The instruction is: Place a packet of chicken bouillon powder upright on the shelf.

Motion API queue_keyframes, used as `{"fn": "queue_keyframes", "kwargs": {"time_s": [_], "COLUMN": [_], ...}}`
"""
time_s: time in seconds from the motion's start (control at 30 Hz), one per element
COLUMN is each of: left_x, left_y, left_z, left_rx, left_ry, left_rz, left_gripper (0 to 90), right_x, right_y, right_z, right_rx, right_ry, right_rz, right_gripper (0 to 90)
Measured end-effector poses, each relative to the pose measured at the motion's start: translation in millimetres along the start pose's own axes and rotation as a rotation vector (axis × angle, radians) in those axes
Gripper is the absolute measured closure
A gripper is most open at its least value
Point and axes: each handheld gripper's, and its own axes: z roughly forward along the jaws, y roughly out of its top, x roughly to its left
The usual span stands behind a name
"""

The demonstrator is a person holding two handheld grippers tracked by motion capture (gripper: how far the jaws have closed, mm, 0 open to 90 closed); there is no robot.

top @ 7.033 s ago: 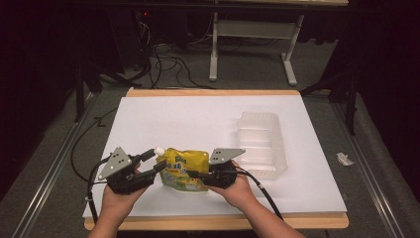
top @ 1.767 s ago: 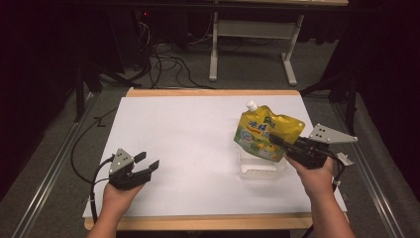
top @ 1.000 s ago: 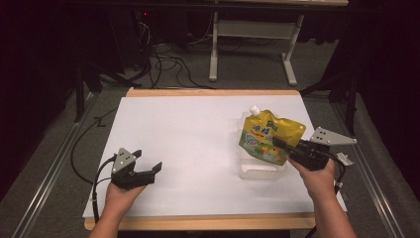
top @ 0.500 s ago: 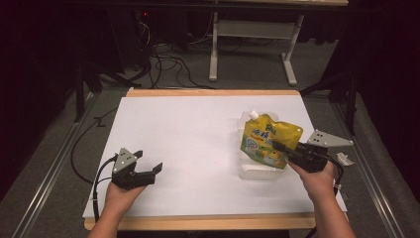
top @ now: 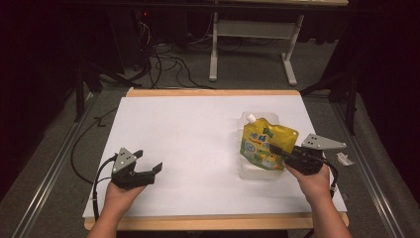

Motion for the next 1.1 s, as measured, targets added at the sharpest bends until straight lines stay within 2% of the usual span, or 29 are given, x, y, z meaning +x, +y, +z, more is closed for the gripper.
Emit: {"fn": "queue_keyframes", "kwargs": {"time_s": [0.07, 0.23, 0.53, 0.63, 0.7, 0.77, 0.8, 0.83, 0.87, 0.9, 1.0, 1.1], "left_x": [0.0, 0.0, 0.2, -0.4, -1.1, -0.9, -0.9, -0.7, -0.7, -1.2, -3.9, -14.8], "left_y": [0.0, 0.1, 0.1, -0.6, -0.6, -0.3, -0.3, -0.3, -0.3, -0.8, -0.8, -0.9], "left_z": [-0.1, -0.6, -0.2, 0.4, 0.3, 0.2, 0.2, 0.4, 0.4, 0.6, 0.2, -1.6], "left_rx": [0.0, 0.0, 0.001, 0.004, 0.003, 0.003, 0.003, 0.002, 0.002, 0.005, 0.003, -0.001], "left_ry": [0.0, 0.0, -0.002, -0.004, -0.005, -0.005, -0.005, -0.005, -0.005, -0.007, -0.014, -0.044], "left_rz": [0.003, 0.004, 0.002, 0.005, 0.004, 0.001, 0.001, -0.001, -0.001, 0.001, -0.006, 0.018], "left_gripper": [15.5, 15.5, 15.5, 15.5, 15.5, 15.5, 15.5, 15.6, 15.5, 15.5, 15.6, 15.6], "right_x": [-1.2, -0.6, -2.3, -1.4, -0.9, -0.6, -0.6, 0.3, 0.3, 2.0, 5.6, 12.8], "right_y": [-2.5, -6.0, -16.3, -17.6, -17.4, -15.7, -15.7, -11.4, -11.4, -6.5, 1.8, 13.0], "right_z": [1.0, 6.1, 1.1, 0.4, 0.4, -1.7, -1.7, -5.6, -5.6, -8.9, -13.9, -20.8], "right_rx": [0.009, 0.035, 0.037, 0.04, 0.035, 0.008, 0.008, -0.03, -0.03, -0.057, -0.089, -0.128], "right_ry": [-0.001, -0.001, 0.008, 0.0, -0.003, -0.013, -0.013, -0.037, -0.037, -0.059, -0.088, -0.114], "right_rz": [0.013, 0.008, 0.031, 0.028, 0.03, 0.045, 0.045, 0.049, 0.049, 0.063, 0.056, 0.028], "right_gripper": [86.7, 86.5, 85.9, 83.0, 74.5, 60.4, 60.4, 44.5, 44.5, 31.4, 20.7, 16.5]}}
